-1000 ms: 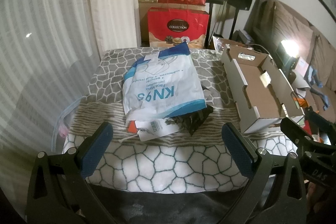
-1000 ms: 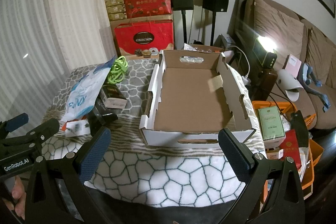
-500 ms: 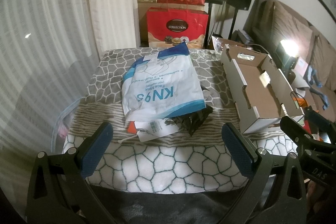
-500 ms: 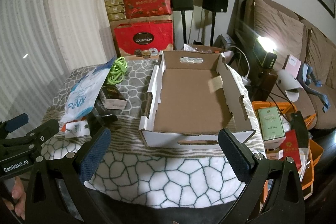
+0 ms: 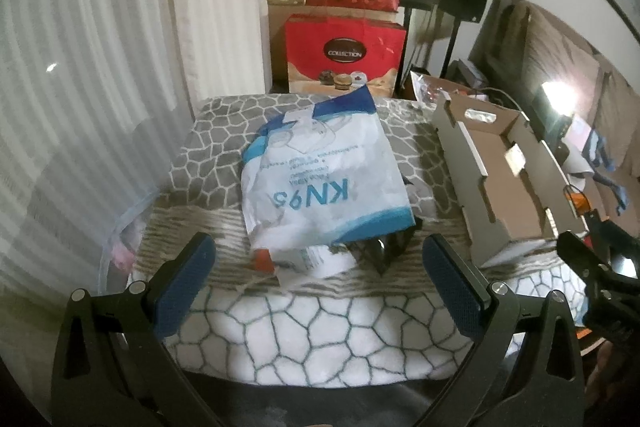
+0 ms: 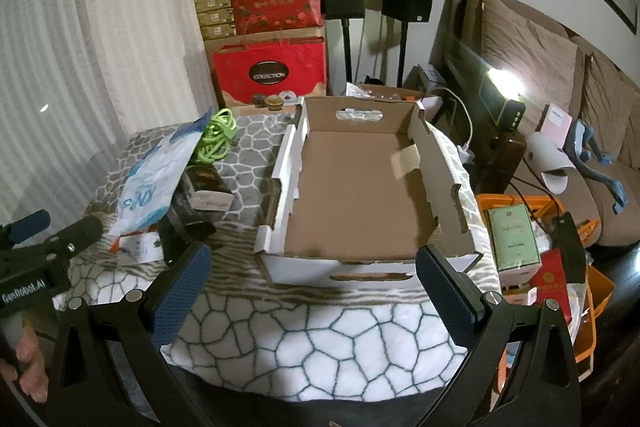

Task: Organize objects
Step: 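Close the right gripper on the cardboard box wall while the left gripper approaches the white mask bag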

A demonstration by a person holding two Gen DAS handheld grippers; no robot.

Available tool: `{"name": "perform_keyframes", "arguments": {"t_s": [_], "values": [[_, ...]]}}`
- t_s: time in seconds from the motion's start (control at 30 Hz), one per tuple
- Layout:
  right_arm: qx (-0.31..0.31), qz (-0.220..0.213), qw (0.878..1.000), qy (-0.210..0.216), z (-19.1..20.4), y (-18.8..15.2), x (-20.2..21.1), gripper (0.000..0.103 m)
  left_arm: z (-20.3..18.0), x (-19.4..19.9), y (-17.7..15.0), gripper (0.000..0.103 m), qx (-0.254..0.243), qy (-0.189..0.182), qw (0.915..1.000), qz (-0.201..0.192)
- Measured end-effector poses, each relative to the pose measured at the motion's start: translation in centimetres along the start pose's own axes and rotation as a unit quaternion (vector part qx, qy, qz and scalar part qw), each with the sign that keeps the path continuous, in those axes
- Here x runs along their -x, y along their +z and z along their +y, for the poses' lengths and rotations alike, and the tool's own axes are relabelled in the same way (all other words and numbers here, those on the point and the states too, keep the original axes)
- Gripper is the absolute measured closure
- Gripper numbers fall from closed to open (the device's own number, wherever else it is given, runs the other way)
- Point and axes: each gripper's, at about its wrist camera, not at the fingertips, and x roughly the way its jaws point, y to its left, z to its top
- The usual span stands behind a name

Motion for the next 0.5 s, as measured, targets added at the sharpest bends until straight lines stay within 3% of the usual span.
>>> {"name": "perform_keyframes", "arguments": {"t_s": [0.5], "values": [[-0.003,0.019,1.000,-0.017,-4.1,2.2,-2.9,0.000,2.8,-5.3,4.1,0.000,0.000,0.018,0.9995,0.026]]}}
